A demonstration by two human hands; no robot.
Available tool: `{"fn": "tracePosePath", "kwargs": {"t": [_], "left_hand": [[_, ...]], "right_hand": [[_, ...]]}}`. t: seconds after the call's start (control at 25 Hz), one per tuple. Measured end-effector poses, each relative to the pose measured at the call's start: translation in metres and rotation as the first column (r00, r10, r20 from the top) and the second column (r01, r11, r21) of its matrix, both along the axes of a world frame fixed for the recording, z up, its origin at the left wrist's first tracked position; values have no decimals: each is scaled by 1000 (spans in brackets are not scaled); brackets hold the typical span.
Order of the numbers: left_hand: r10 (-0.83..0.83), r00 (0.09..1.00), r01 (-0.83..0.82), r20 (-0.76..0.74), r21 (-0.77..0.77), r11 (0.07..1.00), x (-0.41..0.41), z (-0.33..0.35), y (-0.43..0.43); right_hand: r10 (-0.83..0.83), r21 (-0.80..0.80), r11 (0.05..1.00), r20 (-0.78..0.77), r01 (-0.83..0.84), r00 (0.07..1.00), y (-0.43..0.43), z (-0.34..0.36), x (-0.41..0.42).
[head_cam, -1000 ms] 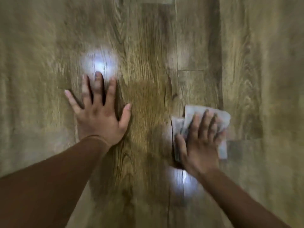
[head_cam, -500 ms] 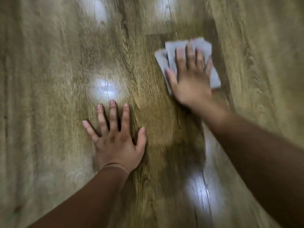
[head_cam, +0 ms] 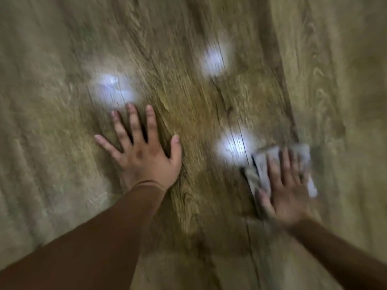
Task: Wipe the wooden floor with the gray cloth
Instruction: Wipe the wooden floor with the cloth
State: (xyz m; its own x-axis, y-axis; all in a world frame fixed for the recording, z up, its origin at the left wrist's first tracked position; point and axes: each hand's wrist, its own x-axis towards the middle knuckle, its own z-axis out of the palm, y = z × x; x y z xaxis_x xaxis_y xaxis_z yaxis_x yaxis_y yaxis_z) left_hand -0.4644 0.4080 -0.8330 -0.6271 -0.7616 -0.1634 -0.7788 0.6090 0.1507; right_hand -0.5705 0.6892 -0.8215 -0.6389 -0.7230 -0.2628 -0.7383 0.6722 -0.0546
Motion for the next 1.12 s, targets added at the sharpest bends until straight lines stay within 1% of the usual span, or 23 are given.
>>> {"fn": "tracePosePath", "kwargs": {"t": [0.04,0.08,0.12,0.16,0.24,0.32,0.4,0.44,0.48,0.56,0.64,0.68,0.72,0.76,0.8,0.84,0.88,0.92,0.96,1.0,1.04,1.08,1.12], "left_hand": [[-5,1000,5,0,20,1000,-1,1,1],[-15,1000,15,3,35,999,-1,4,2],[-24,1000,24,8,23,999,0,6,4],[-36,999,36,10,0,999,-3,5,4],[-38,999,37,25,10,999,-4,5,-1],[-29,997,29,64,-2,1000,0,6,2],[-25,995,27,97,-23,999,0,4,7],[-17,995,17,103,2,1000,-4,3,4],[-14,995,14,103,1,1000,-7,2,-3],[-33,999,34,23,-30,999,1,7,-7],[-164,975,176,-151,68,982,26,15,43],[-222,958,246,-179,124,961,51,22,93],[-332,929,359,-167,176,917,83,33,156],[-451,885,465,-114,226,856,116,42,223],[-541,838,541,-69,234,808,138,44,269],[-586,809,579,-36,216,786,150,38,294],[-577,815,575,-51,191,795,155,22,301],[-540,839,544,-70,141,827,152,5,301],[-508,857,514,-80,91,853,153,-2,300],[-502,860,507,-96,41,861,155,-2,297],[-525,846,528,-88,16,849,157,-2,295],[-551,833,552,-49,-1,834,160,-1,299],[-557,830,557,-9,-19,830,158,-1,303]], "right_hand": [[65,-32,997,-54,-67,996,-34,2,-28],[39,-64,997,-111,-46,993,-62,-1,-56],[22,-83,996,-121,-33,992,-86,-6,-79],[5,-98,995,-188,-24,982,-96,-9,-89],[3,-109,994,-211,-26,978,-91,-15,-84],[17,-90,995,-211,-37,977,-80,-13,-79],[-34,-69,997,-176,22,984,-85,-10,-77],[-67,-66,996,-172,56,983,-88,-10,-75],[-89,-77,994,-163,78,983,-89,-10,-77],[-98,-123,989,-90,87,991,-89,-5,-79],[-119,-72,991,-125,110,985,-84,-4,-73],[-112,-58,993,-118,106,987,-88,-3,-71],[-114,-60,992,-86,109,990,-91,0,-71],[-140,-73,988,-78,134,987,-91,5,-73],[-172,-101,981,-88,163,981,-90,9,-74],[-200,-127,973,-55,192,978,-90,6,-70],[-219,-163,962,7,217,976,-87,-4,-67],[-241,-165,951,138,262,961,-84,-14,-66],[-267,-108,940,354,322,896,-80,-25,-61],[-297,-36,922,570,385,766,-77,-28,-56],[-293,-33,906,673,423,680,-71,-24,-55],[-270,-72,905,664,419,698,-60,-14,-52],[-219,-166,915,558,367,801,-48,-6,-49]]}}
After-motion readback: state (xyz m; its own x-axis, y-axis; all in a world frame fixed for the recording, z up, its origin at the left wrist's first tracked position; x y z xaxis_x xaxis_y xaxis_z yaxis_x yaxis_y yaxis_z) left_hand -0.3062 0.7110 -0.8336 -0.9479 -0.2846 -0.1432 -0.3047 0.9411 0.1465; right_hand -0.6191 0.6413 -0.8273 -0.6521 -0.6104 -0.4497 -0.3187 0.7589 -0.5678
